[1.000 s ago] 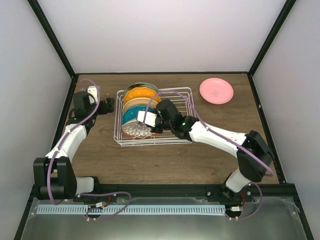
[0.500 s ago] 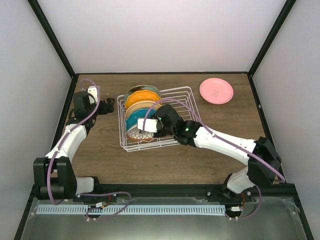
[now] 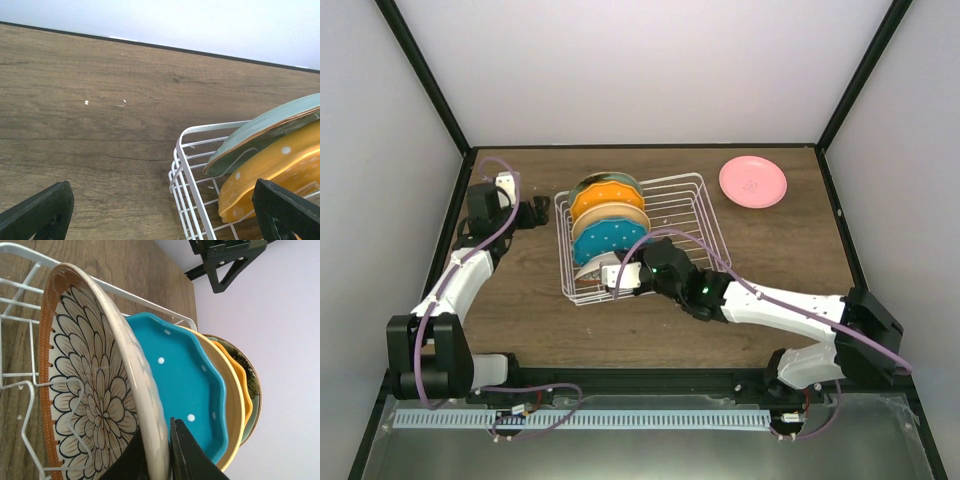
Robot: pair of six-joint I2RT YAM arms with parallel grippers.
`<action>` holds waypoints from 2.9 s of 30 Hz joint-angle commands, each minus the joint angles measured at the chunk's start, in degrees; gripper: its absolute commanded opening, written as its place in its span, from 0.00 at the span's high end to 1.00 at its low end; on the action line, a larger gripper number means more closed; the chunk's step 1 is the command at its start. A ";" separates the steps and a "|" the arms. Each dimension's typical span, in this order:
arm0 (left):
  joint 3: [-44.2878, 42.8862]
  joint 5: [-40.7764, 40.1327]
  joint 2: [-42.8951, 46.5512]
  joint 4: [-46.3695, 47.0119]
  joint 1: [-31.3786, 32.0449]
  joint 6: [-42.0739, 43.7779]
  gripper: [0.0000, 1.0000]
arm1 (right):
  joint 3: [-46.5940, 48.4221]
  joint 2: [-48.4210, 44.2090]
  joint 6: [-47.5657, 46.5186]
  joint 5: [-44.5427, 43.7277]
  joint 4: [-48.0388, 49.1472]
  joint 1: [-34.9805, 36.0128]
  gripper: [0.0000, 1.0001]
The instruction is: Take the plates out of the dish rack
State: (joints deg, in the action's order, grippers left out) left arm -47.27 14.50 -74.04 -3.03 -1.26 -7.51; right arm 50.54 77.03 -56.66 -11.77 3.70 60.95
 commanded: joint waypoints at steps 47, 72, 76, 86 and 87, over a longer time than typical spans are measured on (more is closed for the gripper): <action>-12.34 10.45 4.32 8.71 -0.85 -13.97 0.06 | 37.15 -2.74 43.10 10.67 -3.01 -19.15 0.99; -15.13 25.30 -1.25 13.13 -1.20 -17.34 0.09 | 36.48 1.42 95.49 23.18 -26.35 -66.59 0.99; -14.26 24.92 -1.48 13.15 -1.15 -17.25 0.09 | 24.90 -5.00 100.07 23.09 -27.60 -72.96 0.99; -14.91 24.19 -2.49 11.06 -1.16 -14.28 0.08 | 0.84 -17.53 107.96 20.81 -31.04 -76.01 0.99; -14.91 24.23 -2.63 10.87 -1.15 -14.21 0.08 | -0.22 -18.11 107.98 20.49 -31.65 -76.04 0.99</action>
State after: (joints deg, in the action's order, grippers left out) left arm -61.93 38.68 -76.05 8.27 -2.35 -23.86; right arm 51.77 63.64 46.48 7.64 -31.77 -15.35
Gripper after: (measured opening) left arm 0.918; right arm 0.065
